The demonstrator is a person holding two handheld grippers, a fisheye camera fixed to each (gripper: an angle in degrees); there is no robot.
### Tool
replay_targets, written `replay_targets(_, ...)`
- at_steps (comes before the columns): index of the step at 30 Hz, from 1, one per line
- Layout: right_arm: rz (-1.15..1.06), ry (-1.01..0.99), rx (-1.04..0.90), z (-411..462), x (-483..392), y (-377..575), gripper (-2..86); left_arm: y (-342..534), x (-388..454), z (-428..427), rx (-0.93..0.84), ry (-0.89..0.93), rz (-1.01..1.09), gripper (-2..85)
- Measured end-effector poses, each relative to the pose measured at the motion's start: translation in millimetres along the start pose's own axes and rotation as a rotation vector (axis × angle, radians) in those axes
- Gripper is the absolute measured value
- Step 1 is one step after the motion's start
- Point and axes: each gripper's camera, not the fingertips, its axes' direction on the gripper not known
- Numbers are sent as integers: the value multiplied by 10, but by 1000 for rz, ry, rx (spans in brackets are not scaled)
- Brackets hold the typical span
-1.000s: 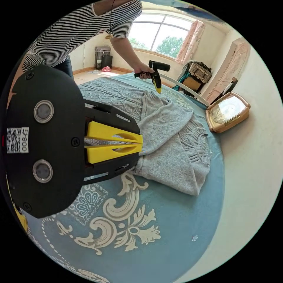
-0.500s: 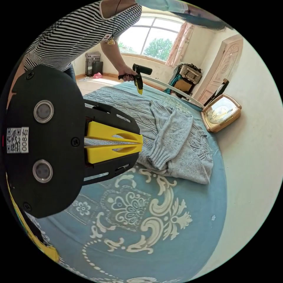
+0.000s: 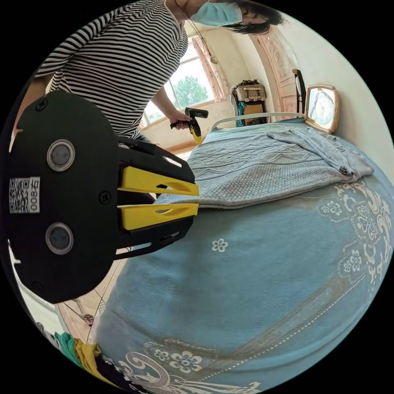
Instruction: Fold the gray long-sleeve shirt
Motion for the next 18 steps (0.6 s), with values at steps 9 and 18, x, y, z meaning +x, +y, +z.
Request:
replay_targets(9, 6, 57, -24, 362, -5, 123, 37, 66, -517, 643, -151, 55, 3, 78)
replay_targets(18, -104, 39, -28, 909, 212, 8, 29, 214, -920, 985, -93, 38, 94, 85)
